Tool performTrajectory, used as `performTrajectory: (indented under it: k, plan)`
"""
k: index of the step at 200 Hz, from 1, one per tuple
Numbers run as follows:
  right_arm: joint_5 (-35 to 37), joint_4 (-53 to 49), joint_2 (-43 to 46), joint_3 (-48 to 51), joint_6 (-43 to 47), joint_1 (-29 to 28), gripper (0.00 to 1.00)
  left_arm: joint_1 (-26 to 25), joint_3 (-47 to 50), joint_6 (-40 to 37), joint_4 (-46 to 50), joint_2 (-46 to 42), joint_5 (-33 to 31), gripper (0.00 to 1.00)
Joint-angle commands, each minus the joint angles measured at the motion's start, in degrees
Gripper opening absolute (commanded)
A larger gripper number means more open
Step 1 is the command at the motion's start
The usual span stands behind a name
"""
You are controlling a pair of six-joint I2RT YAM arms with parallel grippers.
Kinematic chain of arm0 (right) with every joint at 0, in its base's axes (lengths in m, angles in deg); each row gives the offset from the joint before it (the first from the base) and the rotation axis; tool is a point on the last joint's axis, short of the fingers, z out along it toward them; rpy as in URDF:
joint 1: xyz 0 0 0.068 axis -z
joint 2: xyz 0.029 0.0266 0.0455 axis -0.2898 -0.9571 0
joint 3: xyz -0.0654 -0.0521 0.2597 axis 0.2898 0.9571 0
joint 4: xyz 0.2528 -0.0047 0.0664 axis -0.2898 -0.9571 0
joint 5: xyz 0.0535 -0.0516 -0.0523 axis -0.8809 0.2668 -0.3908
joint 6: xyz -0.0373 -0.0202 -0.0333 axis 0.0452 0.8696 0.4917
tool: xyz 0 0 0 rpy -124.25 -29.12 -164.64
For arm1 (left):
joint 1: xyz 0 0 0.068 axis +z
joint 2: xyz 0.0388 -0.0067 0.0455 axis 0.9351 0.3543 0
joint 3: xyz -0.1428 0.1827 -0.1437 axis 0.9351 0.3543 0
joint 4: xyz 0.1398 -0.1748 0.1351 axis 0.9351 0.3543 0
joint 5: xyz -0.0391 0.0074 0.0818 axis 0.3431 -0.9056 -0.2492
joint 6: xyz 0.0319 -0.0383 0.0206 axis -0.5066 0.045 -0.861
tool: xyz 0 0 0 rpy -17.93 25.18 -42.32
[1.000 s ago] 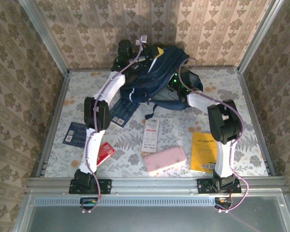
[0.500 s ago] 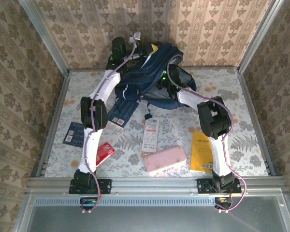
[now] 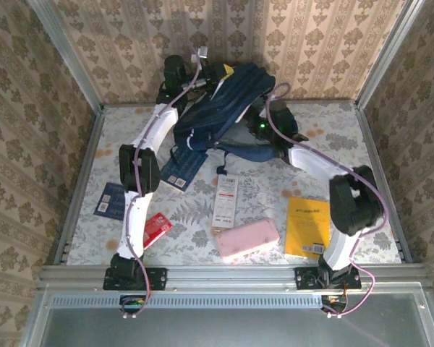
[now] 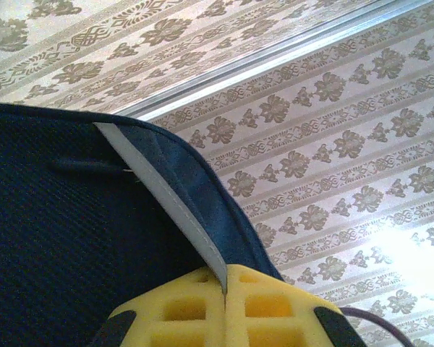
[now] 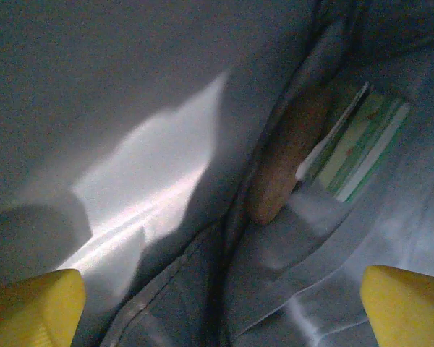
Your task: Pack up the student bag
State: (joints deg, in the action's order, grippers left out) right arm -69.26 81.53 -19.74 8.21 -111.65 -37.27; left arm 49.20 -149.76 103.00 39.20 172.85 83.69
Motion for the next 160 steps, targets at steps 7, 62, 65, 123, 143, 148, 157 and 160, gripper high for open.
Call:
performTrajectory:
  k: [7, 62, 65, 123, 143, 148, 157, 160]
  plan:
    - [4.1, -14.5, 12.3, 4.8, 10.6, 0.4, 0.98, 1.2, -2.4, 1.0, -8.0, -3.4, -1.9, 0.00]
    - [5.5, -35.7, 30.0, 15.0, 22.4, -2.9, 0.94, 0.3, -0.8, 0.4, -8.2, -3.0, 0.3, 0.00]
    - [5.6, -36.5, 30.9, 15.5, 22.6, -3.2, 0.93, 0.2, -0.8, 0.3, -8.1, -2.9, 0.4, 0.00]
    - [6.6, -50.6, 36.2, 14.3, 26.3, -11.1, 0.68, -0.6, -2.7, -4.7, -2.6, -2.3, 1.6, 0.00]
    - [6.6, -55.9, 33.1, 11.9, 27.5, -16.4, 0.56, -0.6, -2.8, -5.7, -1.7, -2.4, 2.2, 0.00]
    - [6.3, -57.1, 32.4, 11.5, 27.8, -17.5, 0.54, -0.6, -2.7, -5.6, -1.7, -2.4, 2.4, 0.00]
    - [6.4, -59.3, 31.4, 11.1, 27.9, -19.3, 0.44, -0.6, -2.7, -5.6, -1.7, -2.3, 2.8, 0.00]
    - [6.8, -60.3, 31.1, 10.9, 27.7, -19.8, 0.38, -0.6, -2.7, -5.7, -1.7, -2.4, 2.9, 0.00]
